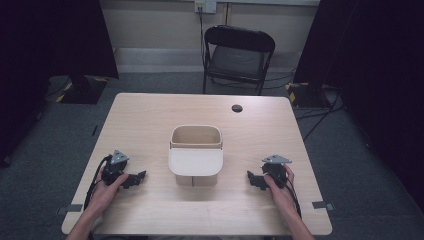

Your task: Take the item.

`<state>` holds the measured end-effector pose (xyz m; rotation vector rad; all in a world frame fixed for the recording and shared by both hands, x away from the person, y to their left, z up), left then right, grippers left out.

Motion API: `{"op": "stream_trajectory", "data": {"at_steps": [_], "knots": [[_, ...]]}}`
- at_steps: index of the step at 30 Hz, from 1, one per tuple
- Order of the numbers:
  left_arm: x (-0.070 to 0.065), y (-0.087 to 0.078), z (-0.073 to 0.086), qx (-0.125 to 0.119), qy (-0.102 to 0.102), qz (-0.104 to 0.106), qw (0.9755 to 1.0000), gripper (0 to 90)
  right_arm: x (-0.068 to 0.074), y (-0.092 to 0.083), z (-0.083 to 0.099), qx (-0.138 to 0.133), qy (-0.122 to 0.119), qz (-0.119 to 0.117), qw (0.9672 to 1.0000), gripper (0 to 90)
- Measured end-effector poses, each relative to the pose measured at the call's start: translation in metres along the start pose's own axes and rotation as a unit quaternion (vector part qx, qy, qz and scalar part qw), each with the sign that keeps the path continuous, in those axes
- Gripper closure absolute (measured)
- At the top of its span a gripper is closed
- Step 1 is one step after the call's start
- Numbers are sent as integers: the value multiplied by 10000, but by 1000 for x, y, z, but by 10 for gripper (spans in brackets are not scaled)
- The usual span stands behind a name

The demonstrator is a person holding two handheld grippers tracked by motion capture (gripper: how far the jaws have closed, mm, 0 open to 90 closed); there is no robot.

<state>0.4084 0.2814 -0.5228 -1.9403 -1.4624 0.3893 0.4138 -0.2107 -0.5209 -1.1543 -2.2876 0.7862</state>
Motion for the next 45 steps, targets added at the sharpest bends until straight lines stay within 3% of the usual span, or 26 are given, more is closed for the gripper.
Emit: {"op": "stream_trajectory", "data": {"at_steps": [7,12,15,25,26,29,35,38,45], "knots": [[0,0,0,-2,1,-15,10000,96,0,0,0,-1,0,0,10000,131],[2,-1,0,-21,-74,-68,9999,155,0,0,0,0,1,1,10000,131],[2,-2,-1,0,8,-68,10000,164,0,0,0,-1,1,0,10000,131],[-12,-11,-8,-223,134,94,9996,178,0,0,0,0,0,1,10000,131],[-15,-13,-9,-220,115,212,9995,178,0,0,0,-1,1,6,10000,131],[-17,-16,-12,-282,147,282,9991,177,0,0,0,-1,2,0,10000,131],[-23,-23,-16,-434,-89,456,9980,169,0,0,0,-1,-1,5,10000,131],[-25,-27,-19,-536,-88,466,9974,164,0,0,0,-1,1,0,10000,131],[-35,-33,-23,-645,98,578,9962,167,0,0,0,-1,0,1,10000,130]]}}
Point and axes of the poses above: each handheld gripper's, and its own axes: y roughly forward along the jaws, z roughly out of its underside, x roughly to its left, the point moved 3 cm from there along y, roughly forward along the jaws, and after that the axes turned 13 degrees about -z, right-handed, at the moved point
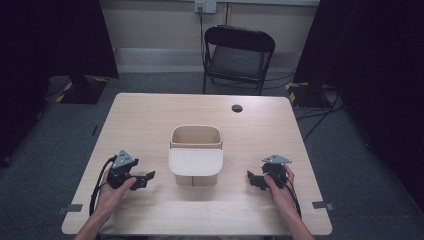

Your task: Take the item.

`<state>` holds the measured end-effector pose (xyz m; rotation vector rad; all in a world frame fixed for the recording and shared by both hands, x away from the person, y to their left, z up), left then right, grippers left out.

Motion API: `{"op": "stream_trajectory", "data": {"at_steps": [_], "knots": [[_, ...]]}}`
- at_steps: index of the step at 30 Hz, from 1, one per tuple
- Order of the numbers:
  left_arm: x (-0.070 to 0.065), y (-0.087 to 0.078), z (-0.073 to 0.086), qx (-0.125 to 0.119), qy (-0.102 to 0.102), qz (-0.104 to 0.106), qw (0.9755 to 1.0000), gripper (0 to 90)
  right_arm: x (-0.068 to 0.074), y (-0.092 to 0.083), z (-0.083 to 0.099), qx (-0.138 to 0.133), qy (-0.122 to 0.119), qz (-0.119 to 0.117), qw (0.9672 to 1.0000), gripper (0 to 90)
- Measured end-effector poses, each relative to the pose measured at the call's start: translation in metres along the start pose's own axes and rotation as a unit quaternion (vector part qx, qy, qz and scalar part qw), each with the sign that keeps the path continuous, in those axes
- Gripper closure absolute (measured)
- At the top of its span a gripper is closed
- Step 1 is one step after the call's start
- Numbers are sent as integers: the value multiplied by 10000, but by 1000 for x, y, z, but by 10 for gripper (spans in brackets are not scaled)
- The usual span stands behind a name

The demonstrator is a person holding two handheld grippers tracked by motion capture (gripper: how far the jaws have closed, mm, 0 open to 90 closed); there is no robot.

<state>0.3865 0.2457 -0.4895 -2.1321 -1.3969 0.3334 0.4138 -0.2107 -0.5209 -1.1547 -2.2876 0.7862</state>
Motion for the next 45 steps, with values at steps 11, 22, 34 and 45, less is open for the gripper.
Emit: {"op": "stream_trajectory", "data": {"at_steps": [11,22,34,45], "knots": [[-16,-7,-13,-283,112,218,9993,175,0,0,0,-4,-13,-4,10000,130],[-30,-15,-23,-498,125,540,9972,184,0,0,0,-2,-13,0,10000,128],[-45,-14,-30,-603,265,826,9944,180,0,1,0,1,-12,10,10000,124],[-56,-13,-35,-644,287,933,9931,180,0,1,0,3,-10,10,10000,124]]}}
Point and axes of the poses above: each handheld gripper's, and its own axes: y roughly forward along the jaws, z roughly out of its underside, x roughly to its left, the point moved 3 cm from there along y, roughly forward along the jaws, and after that the axes turned 13 degrees about -z, right-handed, at the moved point
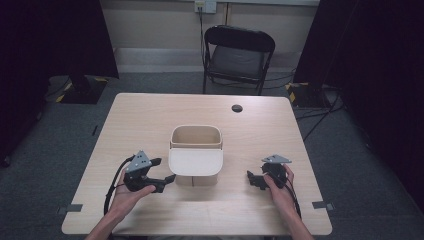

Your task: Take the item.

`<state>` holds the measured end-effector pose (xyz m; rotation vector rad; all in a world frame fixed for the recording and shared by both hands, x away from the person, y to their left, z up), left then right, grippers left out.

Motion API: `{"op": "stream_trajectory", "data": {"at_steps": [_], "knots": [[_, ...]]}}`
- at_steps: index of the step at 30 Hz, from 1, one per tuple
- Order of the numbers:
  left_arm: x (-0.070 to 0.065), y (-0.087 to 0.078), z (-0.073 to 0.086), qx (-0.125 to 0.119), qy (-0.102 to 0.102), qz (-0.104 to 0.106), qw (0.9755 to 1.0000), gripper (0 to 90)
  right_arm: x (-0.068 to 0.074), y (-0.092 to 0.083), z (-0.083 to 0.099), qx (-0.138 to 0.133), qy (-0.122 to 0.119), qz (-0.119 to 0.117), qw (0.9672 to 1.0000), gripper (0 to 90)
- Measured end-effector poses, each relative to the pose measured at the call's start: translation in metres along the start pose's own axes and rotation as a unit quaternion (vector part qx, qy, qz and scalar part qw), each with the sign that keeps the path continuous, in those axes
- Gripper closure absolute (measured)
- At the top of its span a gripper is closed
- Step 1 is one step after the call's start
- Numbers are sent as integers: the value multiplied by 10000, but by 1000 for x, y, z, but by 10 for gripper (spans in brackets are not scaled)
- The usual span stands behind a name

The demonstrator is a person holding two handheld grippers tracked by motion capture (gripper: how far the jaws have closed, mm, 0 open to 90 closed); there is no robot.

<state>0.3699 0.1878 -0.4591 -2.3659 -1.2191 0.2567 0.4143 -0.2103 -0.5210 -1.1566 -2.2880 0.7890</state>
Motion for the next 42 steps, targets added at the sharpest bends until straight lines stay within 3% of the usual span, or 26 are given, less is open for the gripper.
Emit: {"op": "stream_trajectory", "data": {"at_steps": [5,15,29,42], "knots": [[-1,1,-1,-33,-156,-4,9999,203,0,0,0,0,-2,1,10000,124],[-3,2,-1,-122,-37,18,9999,247,0,0,0,-1,-2,2,10000,124],[-4,0,-2,-158,-92,194,9996,247,0,0,0,-1,1,3,10000,123],[-7,1,-6,-289,-2,274,9992,300,0,1,0,2,0,4,10000,118]]}}
Point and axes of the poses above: each handheld gripper's, and its own axes: y roughly forward along the jaws, z roughly out of its underside, x roughly to its left, the point moved 3 cm from there along y, roughly forward along the jaws, and after that the axes turned 13 degrees about -z, right-handed, at the moved point
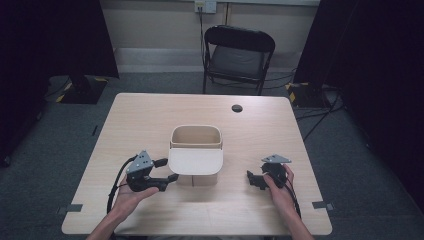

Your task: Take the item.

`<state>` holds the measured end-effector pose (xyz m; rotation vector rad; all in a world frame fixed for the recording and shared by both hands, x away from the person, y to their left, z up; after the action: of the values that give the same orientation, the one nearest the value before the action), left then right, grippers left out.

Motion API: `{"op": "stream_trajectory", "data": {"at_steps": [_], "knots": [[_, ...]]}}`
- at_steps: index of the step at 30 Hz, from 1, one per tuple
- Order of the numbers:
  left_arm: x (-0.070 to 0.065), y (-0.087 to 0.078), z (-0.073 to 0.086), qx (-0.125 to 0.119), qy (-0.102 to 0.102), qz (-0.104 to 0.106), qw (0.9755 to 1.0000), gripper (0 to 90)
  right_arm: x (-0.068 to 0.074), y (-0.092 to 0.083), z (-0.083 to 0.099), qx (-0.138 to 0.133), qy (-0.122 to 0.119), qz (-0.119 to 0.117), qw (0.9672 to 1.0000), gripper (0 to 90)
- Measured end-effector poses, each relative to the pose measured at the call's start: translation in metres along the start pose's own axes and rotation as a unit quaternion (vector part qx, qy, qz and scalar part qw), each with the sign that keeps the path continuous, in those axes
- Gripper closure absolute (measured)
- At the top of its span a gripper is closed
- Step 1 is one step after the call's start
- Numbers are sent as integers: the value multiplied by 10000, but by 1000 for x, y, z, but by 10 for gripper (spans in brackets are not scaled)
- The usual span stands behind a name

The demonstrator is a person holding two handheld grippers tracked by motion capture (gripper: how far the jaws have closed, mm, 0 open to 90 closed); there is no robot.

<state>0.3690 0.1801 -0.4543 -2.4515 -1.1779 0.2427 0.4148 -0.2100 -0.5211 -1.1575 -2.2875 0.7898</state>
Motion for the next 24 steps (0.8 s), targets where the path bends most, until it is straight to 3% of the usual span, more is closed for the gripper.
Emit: {"op": "stream_trajectory", "data": {"at_steps": [4,7,24], "knots": [[0,-1,-4,30,35,7,10000,300,0,0,0,-3,20,-1,10000,118],[-1,2,-6,-28,-91,89,9999,304,0,0,0,0,19,-3,10000,116],[1,5,-11,-109,-30,-12,9999,236,0,0,0,4,17,0,10000,115]]}}
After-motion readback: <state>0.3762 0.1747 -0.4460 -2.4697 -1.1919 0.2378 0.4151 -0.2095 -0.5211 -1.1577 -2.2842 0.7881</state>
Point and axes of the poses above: each handheld gripper's, and its own axes: y roughly forward along the jaws, z roughly out of its underside, x roughly to its left, the point moved 3 cm from there along y, roughly forward along the jaws, and after that the axes turned 13 degrees about -z, right-handed, at the moved point
